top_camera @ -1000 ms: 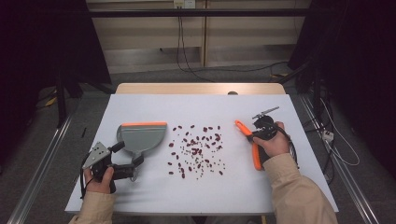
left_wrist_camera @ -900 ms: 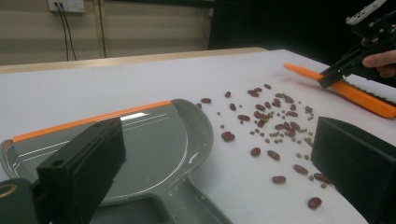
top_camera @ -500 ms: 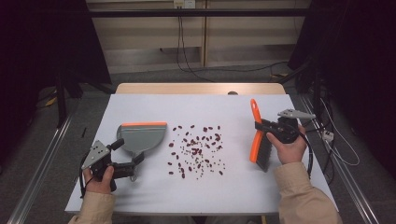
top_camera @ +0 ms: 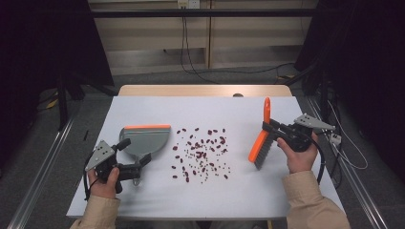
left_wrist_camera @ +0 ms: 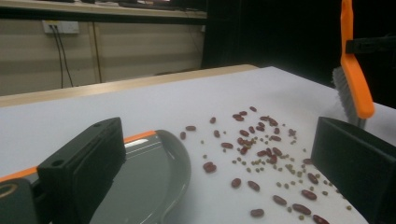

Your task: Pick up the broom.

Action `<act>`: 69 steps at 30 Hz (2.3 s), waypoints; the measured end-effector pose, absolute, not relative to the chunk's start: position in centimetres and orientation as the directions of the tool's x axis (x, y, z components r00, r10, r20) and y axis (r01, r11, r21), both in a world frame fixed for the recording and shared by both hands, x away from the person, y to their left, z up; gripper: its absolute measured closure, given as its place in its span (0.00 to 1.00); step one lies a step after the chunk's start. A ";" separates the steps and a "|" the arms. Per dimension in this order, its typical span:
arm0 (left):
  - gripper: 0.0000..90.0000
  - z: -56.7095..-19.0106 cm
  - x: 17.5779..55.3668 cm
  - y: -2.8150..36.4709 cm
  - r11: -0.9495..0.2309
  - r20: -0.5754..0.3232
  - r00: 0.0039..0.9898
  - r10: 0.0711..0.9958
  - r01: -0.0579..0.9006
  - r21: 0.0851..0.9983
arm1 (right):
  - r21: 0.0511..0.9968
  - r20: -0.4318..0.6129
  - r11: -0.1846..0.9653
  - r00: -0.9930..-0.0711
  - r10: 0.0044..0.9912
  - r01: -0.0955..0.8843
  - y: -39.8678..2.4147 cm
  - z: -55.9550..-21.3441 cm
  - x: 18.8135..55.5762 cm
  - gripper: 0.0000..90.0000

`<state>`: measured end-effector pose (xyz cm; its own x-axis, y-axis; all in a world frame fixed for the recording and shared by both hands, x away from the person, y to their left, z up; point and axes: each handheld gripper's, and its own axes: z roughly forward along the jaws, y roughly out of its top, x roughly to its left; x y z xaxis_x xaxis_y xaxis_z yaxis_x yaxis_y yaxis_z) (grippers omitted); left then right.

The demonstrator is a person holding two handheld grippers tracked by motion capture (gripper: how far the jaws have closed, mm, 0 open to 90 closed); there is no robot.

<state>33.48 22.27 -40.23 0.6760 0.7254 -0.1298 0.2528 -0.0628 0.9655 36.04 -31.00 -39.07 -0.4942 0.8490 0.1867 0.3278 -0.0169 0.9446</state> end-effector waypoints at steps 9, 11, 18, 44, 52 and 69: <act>0.04 -37.6 33.9 18.1 -0.075 -0.129 0.758 0.640 0.229 0.970 | 0.964 0.177 -0.034 -0.539 0.823 0.265 -29.1 -36.9 36.3 0.79; 0.04 -37.4 34.1 16.9 -0.091 -0.122 0.772 0.624 0.226 0.970 | 0.966 0.170 -0.029 -0.551 0.817 0.255 -28.2 -36.3 36.6 0.79; 0.06 -37.5 35.0 13.6 -0.115 -0.145 0.819 0.556 0.248 0.962 | 0.970 0.160 -0.019 -0.583 0.796 0.241 -25.4 -35.3 37.4 0.79; 0.72 -40.1 37.4 6.2 -0.281 -0.178 0.815 0.552 0.382 0.881 | 0.970 0.118 0.056 -0.664 0.738 0.235 -16.9 -35.1 39.1 0.78; 0.70 -40.5 37.7 6.8 -0.250 -0.195 0.766 0.613 0.422 0.871 | 0.969 0.104 0.079 -0.682 0.724 0.232 -15.7 -35.0 39.1 0.78; 0.79 -39.9 37.6 8.2 -0.171 -0.158 0.689 0.707 0.383 0.908 | 0.957 0.200 -0.010 -0.634 0.747 0.290 -14.1 -35.7 39.4 0.38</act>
